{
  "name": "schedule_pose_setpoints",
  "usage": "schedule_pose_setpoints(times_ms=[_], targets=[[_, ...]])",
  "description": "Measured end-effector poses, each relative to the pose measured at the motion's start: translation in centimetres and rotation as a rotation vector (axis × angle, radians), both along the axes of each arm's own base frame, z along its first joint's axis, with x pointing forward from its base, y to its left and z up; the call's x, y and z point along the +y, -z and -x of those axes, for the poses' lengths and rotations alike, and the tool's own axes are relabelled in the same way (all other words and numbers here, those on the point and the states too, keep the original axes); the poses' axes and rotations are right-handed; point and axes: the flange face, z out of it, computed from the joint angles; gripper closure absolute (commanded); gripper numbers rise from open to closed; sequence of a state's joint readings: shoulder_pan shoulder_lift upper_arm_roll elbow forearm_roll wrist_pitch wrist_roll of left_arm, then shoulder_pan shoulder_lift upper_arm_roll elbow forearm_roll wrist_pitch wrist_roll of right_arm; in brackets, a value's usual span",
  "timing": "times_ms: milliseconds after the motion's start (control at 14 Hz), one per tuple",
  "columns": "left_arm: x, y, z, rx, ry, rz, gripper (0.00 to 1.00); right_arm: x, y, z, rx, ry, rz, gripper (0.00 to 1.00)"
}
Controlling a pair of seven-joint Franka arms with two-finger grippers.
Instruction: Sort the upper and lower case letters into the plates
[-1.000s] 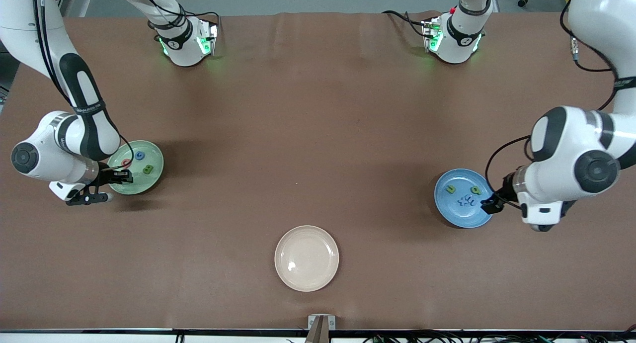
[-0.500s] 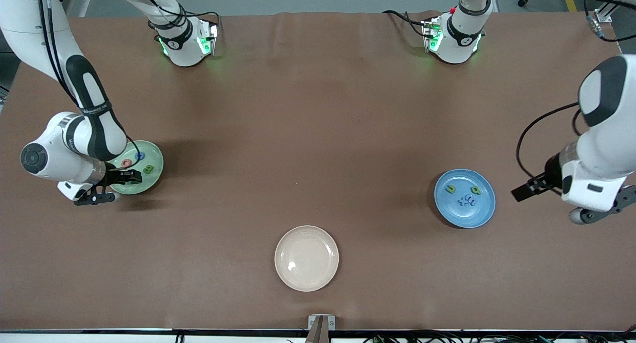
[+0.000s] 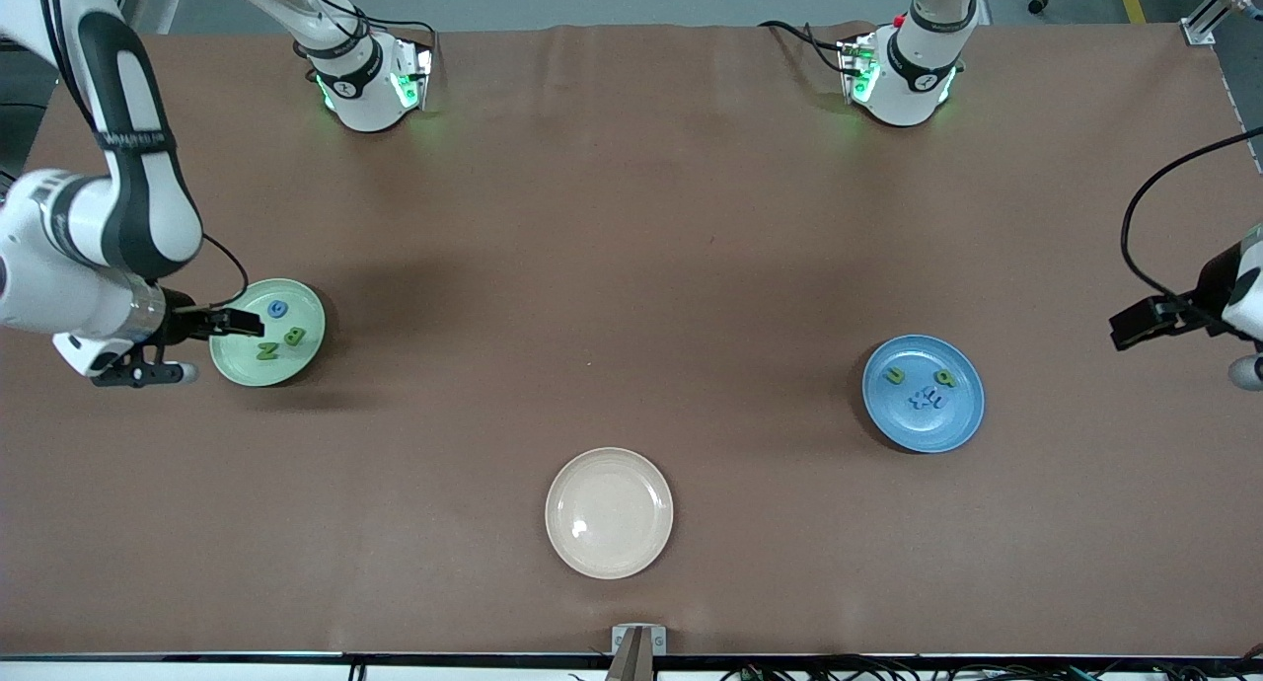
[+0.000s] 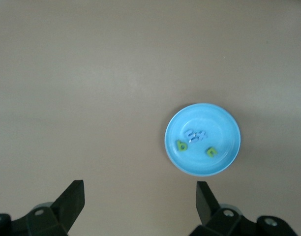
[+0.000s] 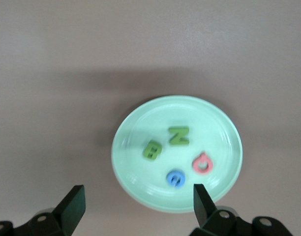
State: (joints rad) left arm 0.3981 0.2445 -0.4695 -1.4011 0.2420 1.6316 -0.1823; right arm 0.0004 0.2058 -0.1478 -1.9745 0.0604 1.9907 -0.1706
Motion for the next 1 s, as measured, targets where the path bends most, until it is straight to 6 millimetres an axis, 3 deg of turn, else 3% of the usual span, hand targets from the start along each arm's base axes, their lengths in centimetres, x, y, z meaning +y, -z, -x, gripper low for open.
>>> schedule_pose_setpoints(times_ms=[286,429,571,857,1000], targets=[[-0.2,-2.5,2.2,0.029,-0.001,-0.024,0.00,4.7,-10.5,1.6,0.011,0.028,0.036,0.00],[-0.8,-3.7,3.1,0.028,0.004,-0.007,0.00,4.8,-17.6,1.6,-0.020,0.027,0.034,0.00],[-1.4,-4.4,3.8,0.044,0.027,0.020,0.00,4.8,-23.2,1.4,-0.081,0.028,0.036,0.00],[-2.4,-6.0,5.3,0.050,0.061,0.059,0.00,4.9,-29.3,2.3,-0.108,0.026,0.037,0.00],[-2.8,-6.8,6.4,0.067,0.062,0.081,0.00,4.9,-30.8,2.6,-0.117,0.025,0.038,0.00]])
